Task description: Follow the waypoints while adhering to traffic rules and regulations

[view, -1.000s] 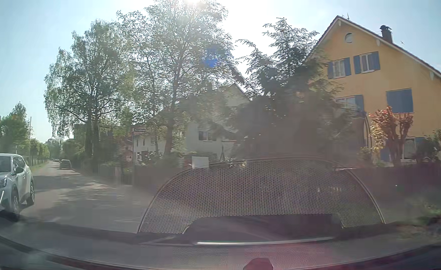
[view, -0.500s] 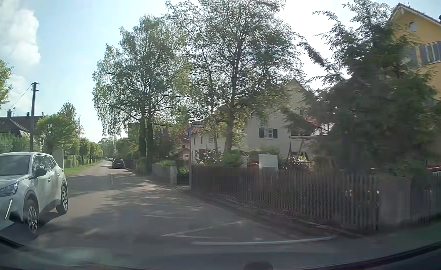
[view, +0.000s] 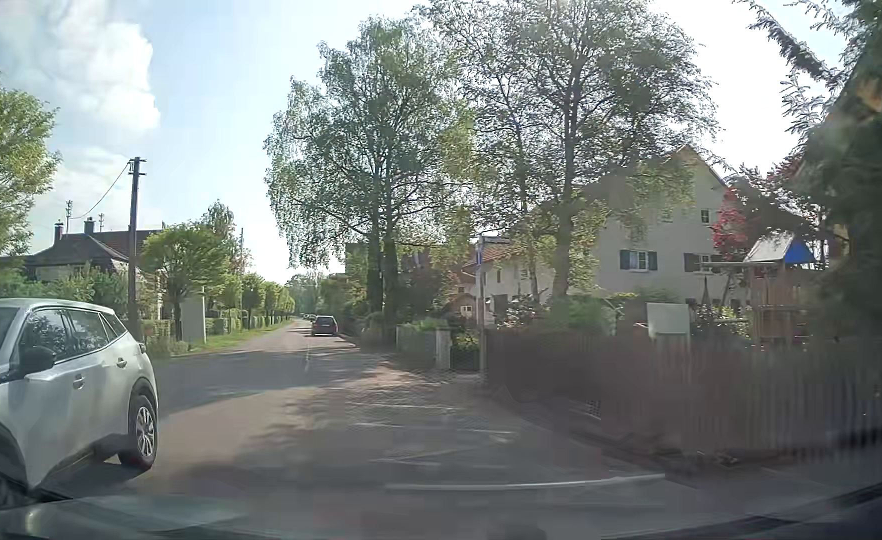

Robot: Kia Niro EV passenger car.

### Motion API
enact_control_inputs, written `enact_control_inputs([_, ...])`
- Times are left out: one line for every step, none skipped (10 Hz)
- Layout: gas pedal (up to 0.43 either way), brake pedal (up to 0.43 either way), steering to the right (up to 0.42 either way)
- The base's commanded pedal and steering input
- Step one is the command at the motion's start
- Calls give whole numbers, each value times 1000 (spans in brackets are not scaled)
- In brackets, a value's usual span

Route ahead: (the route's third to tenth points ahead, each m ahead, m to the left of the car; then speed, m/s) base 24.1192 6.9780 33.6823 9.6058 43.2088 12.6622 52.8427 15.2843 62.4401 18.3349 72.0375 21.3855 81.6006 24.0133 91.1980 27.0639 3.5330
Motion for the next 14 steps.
enact_control_inputs([130,0,-318])
enact_control_inputs([130,0,-291])
enact_control_inputs([130,0,-267])
enact_control_inputs([130,0,-233])
enact_control_inputs([130,0,-202])
enact_control_inputs([130,0,-184])
enact_control_inputs([130,0,-171])
enact_control_inputs([130,0,-161])
enact_control_inputs([130,0,-148])
enact_control_inputs([130,0,-124])
enact_control_inputs([130,0,-105])
enact_control_inputs([130,0,-82])
enact_control_inputs([130,0,-67])
enact_control_inputs([130,0,-54])
